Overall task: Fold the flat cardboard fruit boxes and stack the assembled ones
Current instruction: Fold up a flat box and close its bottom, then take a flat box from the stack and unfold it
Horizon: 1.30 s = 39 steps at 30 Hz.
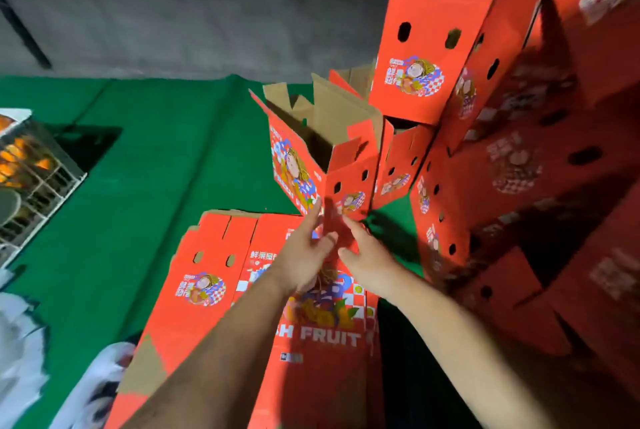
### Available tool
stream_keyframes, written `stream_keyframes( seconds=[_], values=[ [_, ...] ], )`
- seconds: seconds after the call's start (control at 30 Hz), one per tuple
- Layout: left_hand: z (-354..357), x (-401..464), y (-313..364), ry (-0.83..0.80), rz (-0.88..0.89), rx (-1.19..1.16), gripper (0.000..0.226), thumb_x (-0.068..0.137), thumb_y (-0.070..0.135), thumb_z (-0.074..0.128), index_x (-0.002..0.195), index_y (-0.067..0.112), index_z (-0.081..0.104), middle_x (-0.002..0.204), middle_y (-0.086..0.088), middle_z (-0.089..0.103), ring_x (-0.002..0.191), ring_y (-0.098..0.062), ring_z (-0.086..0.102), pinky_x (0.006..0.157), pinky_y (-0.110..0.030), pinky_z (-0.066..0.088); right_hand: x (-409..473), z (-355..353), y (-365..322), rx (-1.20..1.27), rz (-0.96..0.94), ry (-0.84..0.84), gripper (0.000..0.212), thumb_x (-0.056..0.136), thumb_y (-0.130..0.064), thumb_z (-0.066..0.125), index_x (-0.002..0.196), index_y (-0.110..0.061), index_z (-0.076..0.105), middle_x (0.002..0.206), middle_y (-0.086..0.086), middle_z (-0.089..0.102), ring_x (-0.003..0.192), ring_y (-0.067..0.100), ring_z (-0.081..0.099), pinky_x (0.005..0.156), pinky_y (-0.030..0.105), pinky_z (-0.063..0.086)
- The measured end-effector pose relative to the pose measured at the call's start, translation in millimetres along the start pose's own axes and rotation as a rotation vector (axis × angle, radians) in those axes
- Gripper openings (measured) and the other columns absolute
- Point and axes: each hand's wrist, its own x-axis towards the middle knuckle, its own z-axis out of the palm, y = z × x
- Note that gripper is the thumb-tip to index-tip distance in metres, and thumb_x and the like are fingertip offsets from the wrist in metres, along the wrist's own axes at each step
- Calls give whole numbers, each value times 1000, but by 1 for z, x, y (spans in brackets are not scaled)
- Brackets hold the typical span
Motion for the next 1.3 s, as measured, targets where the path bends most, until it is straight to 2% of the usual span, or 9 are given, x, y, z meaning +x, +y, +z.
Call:
stream_keyframes(
  seconds=[0.07, 0.27, 0.4, 0.57, 0.73, 0.9, 1.03, 1.2, 1.3],
  values=[
    [9, -20, -37, 81, -19, 148, 51, 100, 22, 59, 141, 50, 47, 119, 14, 67, 118, -20, 67, 100, -38, 50, -11, 17, 13, 108, 96, 39, 67, 100, -13, 56, 160, -30, 32, 135, 4, 61, 75, 1, 65, 66, 16, 49],
    [57, -107, -110, -103, -283, 995, 78, 98, 63, 45, 163, 42, 7, 171, -6, -15, 156, -46, -12, 123, -61, 5, -79, 90, 77, 213, 548, 217, 70, 84, -21, 78, 145, -4, 48, 137, 18, 59, 127, 33, 57, 106, 40, 46],
    [97, -149, -91, 35, -121, 946, 84, 77, 58, 79, 152, 34, 48, 166, -13, 27, 148, -53, 28, 111, -70, 32, -113, 105, 105, 376, 638, 301, 61, 80, -10, 79, 134, 0, 52, 128, 23, 61, 121, 39, 61, 103, 51, 48],
    [127, -190, -92, -89, -257, 862, 74, 94, 68, 44, 158, 56, 8, 171, 14, -11, 150, -27, 19, 119, -45, 22, -154, 69, 147, 487, 717, 380, 25, 95, -3, 65, 116, 7, 58, 114, 29, 67, 104, 41, 66, 90, 52, 55],
    [94, -257, -106, 499, -380, 602, 82, 84, 61, 46, 153, 18, 46, 160, -16, 38, 138, -46, 42, 113, -55, 32, -230, 26, 190, 547, 620, 331, 11, 103, -7, 55, 107, -3, 64, 98, 20, 71, 76, 27, 63, 65, 32, 48],
    [81, -321, -123, 591, -632, 94, 22, 100, 32, 62, 96, 11, 62, 94, -14, 69, 103, -39, 67, 89, -47, 50, -290, -2, 210, 560, 535, 253, 12, 101, -7, 57, 112, -4, 63, 107, 25, 70, 87, 27, 64, 72, 33, 47],
    [97, -361, -109, 591, -552, -32, 51, 89, 60, 60, 96, 10, 67, 98, -11, 70, 92, -28, 64, 80, -40, 48, -314, -28, 198, 417, 368, 194, 21, 98, -10, 64, 118, -13, 63, 96, 4, 70, 75, 12, 59, 58, 14, 45],
    [108, -393, -87, 486, -596, -188, 88, 85, 87, 46, 140, 20, 62, 136, -7, 63, 128, -27, 58, 113, -47, 41, -325, -74, 173, 276, 258, 32, 52, 96, -39, 69, 144, -30, 53, 126, -3, 70, 110, 17, 65, 92, 29, 51],
    [110, -400, -73, 472, -577, -227, 83, 69, 95, 48, 108, 29, 80, 107, 2, 78, 96, -13, 72, 87, -36, 50, -326, -92, 164, 277, 186, -15, 57, 92, -52, 70, 145, -43, 51, 135, -11, 65, 106, 4, 63, 88, 25, 52]
  ],
)
